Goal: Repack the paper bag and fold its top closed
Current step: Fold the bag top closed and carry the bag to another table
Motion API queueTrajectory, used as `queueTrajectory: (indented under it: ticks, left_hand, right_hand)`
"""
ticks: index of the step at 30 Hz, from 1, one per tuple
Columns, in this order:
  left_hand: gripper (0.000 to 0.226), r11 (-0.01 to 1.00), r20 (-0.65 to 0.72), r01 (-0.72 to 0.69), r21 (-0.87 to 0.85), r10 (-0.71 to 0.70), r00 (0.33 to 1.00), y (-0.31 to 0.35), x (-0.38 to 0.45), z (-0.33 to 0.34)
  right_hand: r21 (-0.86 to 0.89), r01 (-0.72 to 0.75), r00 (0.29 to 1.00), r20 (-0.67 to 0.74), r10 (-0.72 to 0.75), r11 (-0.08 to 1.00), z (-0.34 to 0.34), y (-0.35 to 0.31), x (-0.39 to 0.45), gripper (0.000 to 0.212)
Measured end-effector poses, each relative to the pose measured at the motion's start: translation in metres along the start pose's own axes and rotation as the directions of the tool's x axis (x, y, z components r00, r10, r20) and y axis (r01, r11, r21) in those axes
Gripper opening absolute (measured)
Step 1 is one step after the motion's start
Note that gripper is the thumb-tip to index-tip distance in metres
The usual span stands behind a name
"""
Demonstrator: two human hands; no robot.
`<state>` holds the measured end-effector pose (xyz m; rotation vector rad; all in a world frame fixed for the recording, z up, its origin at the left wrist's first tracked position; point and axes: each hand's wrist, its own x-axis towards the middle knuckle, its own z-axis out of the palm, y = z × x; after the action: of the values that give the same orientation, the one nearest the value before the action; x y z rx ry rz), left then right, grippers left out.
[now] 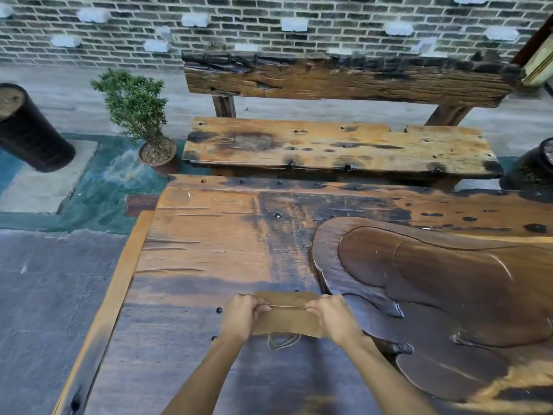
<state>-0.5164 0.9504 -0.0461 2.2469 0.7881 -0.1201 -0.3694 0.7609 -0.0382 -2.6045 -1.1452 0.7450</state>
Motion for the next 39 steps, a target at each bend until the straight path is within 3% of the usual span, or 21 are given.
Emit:
queueTrajectory:
  ticks: [8, 15, 19, 25, 33, 39]
  left_hand:
    - [0.015, 0.993, 0.027, 0.018, -0.112, -0.015, 1.000, -0.004, 0.002, -0.002]
    - [0.016, 0.997, 0.044, -0.033, -0.076, 0.037, 0.998, -0.007, -0.001, -0.003]
    - [0.013, 0.991, 0.064, -0.004, -0.131, 0.012, 0.998, -0.009, -0.005, -0.010]
    - [0.015, 0.987, 0.049, 0.023, -0.159, -0.015, 0.999, -0.013, -0.018, -0.020]
    - [0.027, 0.997, -0.126, -0.048, -0.065, 0.040, 0.991, -0.006, -0.040, -0.041]
    - [0.054, 0.987, -0.258, -0.114, 0.111, 0.139, 0.956, 0.003, -0.060, -0.047]
  right_hand:
    - [-0.185, -0.014, 0.997, -0.071, 0.001, 0.983, -0.014, 0.000, -0.006, 0.041]
    - [-0.097, 0.025, 0.999, -0.040, -0.029, 0.995, -0.014, 0.006, -0.013, 0.023]
    - [-0.135, 0.032, 0.999, 0.008, -0.031, 0.990, -0.013, 0.010, -0.017, 0.035]
    - [-0.108, -0.032, 0.999, 0.007, 0.033, 0.994, -0.016, 0.009, -0.021, 0.033]
    - [-0.036, -0.024, 0.998, -0.052, 0.022, 0.999, -0.041, 0.001, -0.038, 0.030]
    - [-0.093, 0.023, 0.957, -0.288, -0.049, 0.995, -0.058, -0.014, -0.057, 0.032]
